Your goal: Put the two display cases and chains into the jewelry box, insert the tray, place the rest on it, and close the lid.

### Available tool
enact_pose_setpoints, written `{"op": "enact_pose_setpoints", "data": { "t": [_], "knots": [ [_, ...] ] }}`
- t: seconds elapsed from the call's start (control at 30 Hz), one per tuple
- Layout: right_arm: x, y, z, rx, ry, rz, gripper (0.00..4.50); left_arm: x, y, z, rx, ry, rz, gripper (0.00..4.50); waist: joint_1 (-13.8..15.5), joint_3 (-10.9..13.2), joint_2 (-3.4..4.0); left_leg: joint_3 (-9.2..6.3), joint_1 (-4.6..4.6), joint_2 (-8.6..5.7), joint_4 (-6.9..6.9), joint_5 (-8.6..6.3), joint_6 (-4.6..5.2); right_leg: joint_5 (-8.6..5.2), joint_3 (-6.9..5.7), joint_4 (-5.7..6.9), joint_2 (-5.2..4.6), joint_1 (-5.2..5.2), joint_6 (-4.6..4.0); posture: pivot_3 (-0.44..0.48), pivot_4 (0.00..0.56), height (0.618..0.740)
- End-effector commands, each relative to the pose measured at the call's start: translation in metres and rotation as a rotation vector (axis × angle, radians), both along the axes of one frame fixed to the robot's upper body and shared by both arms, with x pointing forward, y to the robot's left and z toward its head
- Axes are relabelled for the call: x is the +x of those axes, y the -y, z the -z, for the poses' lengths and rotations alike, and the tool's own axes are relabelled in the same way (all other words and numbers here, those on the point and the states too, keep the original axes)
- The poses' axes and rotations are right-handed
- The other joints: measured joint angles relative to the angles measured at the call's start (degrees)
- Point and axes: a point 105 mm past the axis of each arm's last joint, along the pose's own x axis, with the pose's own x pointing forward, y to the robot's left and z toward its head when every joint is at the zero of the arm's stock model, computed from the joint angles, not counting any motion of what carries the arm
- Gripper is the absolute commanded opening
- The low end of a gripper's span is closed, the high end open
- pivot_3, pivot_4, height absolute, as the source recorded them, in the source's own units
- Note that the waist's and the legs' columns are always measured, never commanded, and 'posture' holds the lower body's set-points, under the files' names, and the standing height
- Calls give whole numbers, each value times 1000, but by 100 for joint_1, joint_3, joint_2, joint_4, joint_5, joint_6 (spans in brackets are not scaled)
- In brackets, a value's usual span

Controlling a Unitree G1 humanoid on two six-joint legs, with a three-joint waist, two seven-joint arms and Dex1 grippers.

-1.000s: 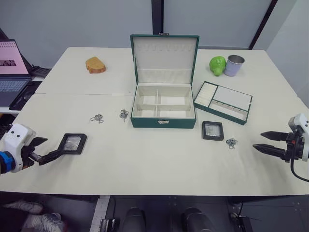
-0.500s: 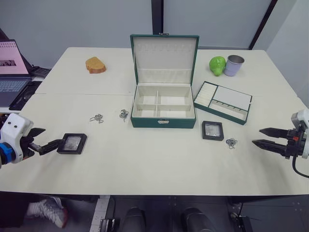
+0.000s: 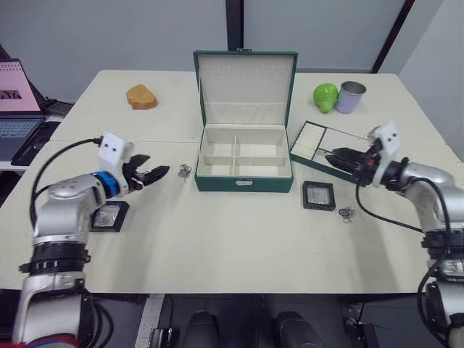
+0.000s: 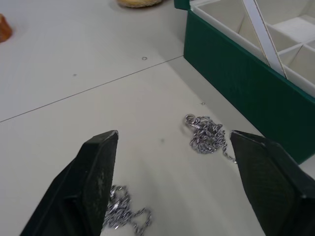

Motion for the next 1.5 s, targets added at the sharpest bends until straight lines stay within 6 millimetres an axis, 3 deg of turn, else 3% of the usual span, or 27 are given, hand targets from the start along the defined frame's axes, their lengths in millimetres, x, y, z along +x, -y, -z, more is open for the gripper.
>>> {"op": "enact_pose_setpoints", "data": {
  "t": [0.03, 0.17, 0.27, 0.3, 0.5, 0.73, 0.93, 1.2, 1.5],
  "knots": [
    [15, -13, -1, -60, 43, 5, 774, 18, 12, -5, 30, 47, -11, 2362, -16, 0, 0, 0, -2, 0, -1, 0, 0, 0, -1, 0, -1, -4, 0, 0, 150, 740],
    [25, -27, 6, -79, 39, -8, 0, 29, 29, 2, 24, 46, 8, 1053, -86, 0, 0, -1, -1, 0, 0, 0, 0, 0, -3, 7, -1, -4, 0, 0, 150, 740],
    [29, -37, 4, -60, 45, -25, 0, 34, 41, 2, 3, 55, 31, 95, -117, 0, 0, -2, -4, 0, 0, 0, 0, 0, -4, 7, -1, -3, 0, 0, 150, 740],
    [30, -42, 4, -55, 47, -38, 0, 35, 45, 3, -4, 52, 42, 15, -130, 0, 0, -2, -4, 0, 0, 0, 0, 0, -7, 7, -1, -3, 0, 0, 150, 740],
    [30, -71, 3, -28, 44, -112, 0, 36, 63, 10, -19, 36, 89, 15, -207, -1, 0, -10, -3, 1, -2, 0, 0, 0, -15, 11, 0, 0, 0, 0, 150, 740],
    [21, -96, 8, -15, 13, -214, 0, 33, 69, 12, -27, 29, 114, 15, -214, -1, 0, -18, -4, 0, -1, 1, 0, 0, -25, 13, -3, 5, 0, 0, 150, 740],
    [14, -102, 12, -15, -12, -262, 0, 27, 68, 13, -24, 18, 133, 15, -259, -1, 1, -21, -3, 0, -3, 1, 0, 0, -27, 12, -2, 5, 0, 0, 150, 740],
    [-2, -106, 17, -17, -54, -352, 0, -4, 72, 17, 4, -36, 241, 15, -275, -2, 2, -20, 0, 2, -19, 1, 0, 0, -29, 6, -2, 4, 0, 0, 150, 740],
    [-12, -113, 21, -15, -79, -392, 0, -5, 65, 15, 27, -38, 217, 15, -272, -2, 2, -22, 0, 1, -24, 1, 0, 0, -29, 6, -2, 5, 0, 0, 150, 740]
  ]
}}
